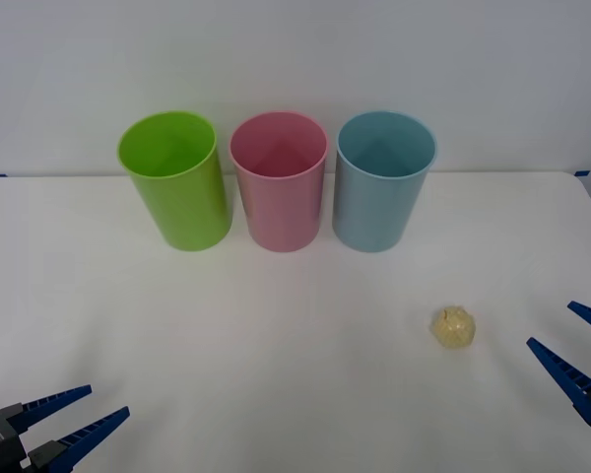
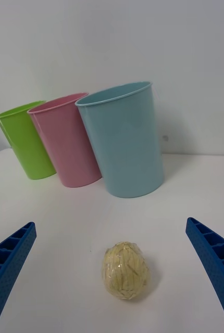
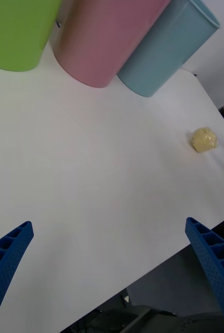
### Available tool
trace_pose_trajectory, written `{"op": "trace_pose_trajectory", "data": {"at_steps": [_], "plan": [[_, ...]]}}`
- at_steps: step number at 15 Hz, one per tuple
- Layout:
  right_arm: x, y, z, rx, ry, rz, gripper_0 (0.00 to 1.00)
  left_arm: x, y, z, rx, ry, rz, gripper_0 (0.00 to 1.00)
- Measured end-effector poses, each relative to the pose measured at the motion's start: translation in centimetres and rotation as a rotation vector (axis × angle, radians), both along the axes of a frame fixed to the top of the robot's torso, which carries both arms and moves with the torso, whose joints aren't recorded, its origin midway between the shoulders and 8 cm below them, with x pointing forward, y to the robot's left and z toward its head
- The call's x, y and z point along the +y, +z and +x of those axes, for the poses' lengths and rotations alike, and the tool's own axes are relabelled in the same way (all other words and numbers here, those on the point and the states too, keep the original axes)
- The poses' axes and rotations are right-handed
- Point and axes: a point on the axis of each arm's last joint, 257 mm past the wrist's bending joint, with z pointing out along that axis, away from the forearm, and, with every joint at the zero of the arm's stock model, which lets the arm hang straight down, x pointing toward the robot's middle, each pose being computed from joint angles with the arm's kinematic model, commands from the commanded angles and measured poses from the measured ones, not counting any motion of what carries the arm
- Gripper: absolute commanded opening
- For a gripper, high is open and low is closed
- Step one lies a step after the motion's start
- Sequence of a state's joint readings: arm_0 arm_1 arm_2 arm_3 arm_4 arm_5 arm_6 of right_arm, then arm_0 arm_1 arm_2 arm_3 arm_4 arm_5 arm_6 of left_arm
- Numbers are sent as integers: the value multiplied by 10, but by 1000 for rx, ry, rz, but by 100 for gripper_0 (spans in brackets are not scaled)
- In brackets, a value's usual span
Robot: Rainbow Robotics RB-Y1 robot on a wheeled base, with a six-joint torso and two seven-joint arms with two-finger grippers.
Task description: Put cans in the blue bin and PET bottles in the pink bin and trash in the green bin.
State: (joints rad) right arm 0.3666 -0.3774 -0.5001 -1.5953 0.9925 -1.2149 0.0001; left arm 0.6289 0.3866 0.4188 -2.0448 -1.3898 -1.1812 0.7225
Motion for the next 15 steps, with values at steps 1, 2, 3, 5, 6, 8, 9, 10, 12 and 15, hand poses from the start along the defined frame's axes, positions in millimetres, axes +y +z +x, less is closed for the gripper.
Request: {"op": "trace_pose_trajectory", "data": {"at_steps": [1,2,3,5,6,8,9,10,12,15], "plan": [[0,0,0,0,0,0,100,0,0,0,0,0,0,100],[0,0,0,0,0,0,100,0,0,0,0,0,0,100],[0,0,0,0,0,0,100,0,0,0,0,0,0,100],[0,0,0,0,0,0,100,0,0,0,0,0,0,100],[0,0,0,0,0,0,100,0,0,0,0,0,0,100],[0,0,0,0,0,0,100,0,0,0,0,0,0,100],[0,0,0,0,0,0,100,0,0,0,0,0,0,100],[0,0,0,0,0,0,100,0,0,0,0,0,0,100],[0,0,0,0,0,0,100,0,0,0,0,0,0,100],[2,2,3,-9,7,-34,100,0,0,0,0,0,0,100]]}}
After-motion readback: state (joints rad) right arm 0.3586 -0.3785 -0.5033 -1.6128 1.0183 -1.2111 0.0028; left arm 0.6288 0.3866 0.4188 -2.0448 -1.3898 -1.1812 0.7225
